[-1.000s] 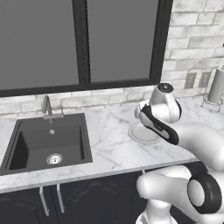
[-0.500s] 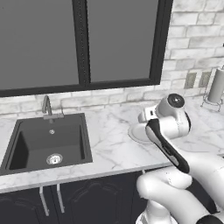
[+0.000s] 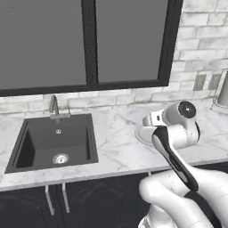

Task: Pick up the marshmallow and place it in the cup of hot chocolate on the dining counter.

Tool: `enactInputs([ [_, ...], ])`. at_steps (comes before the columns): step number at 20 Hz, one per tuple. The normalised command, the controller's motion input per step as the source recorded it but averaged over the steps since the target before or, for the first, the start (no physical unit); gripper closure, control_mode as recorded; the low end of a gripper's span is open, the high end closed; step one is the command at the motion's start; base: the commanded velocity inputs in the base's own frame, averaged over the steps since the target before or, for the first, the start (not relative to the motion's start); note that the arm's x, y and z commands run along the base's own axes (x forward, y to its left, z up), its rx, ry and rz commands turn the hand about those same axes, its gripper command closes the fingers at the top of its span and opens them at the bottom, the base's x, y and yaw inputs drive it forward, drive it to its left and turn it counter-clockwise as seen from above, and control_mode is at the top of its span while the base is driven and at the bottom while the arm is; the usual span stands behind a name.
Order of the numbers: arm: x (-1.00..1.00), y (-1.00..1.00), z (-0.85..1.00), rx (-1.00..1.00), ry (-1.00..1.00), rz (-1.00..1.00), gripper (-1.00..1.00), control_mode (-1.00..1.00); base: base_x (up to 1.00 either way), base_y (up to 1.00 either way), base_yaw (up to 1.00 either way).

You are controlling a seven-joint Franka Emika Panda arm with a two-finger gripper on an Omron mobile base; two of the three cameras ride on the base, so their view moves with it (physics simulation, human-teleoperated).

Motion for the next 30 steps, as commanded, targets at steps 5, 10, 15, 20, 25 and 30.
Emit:
enactInputs([
  [5, 0.00, 0.00, 0.00, 0.00, 0.00, 0.00, 1.00, 1.00, -0.39, 0.93, 0.29],
  [10, 0.00, 0.00, 0.00, 0.00, 0.00, 0.00, 1.00, 1.00, -0.64, 1.00, 0.40],
  [15, 0.00, 0.00, 0.00, 0.00, 0.00, 0.00, 1.00, 1.00, -0.73, 1.00, 0.47],
  [20, 0.00, 0.00, 0.00, 0.00, 0.00, 0.00, 1.00, 1.00, -0.10, 0.72, 0.88],
  [25, 0.00, 0.00, 0.00, 0.00, 0.00, 0.00, 1.00, 1.00, 0.00, 0.00, 1.00],
  [30, 0.00, 0.00, 0.00, 0.00, 0.00, 0.00, 1.00, 1.00, 0.00, 0.00, 1.00],
])
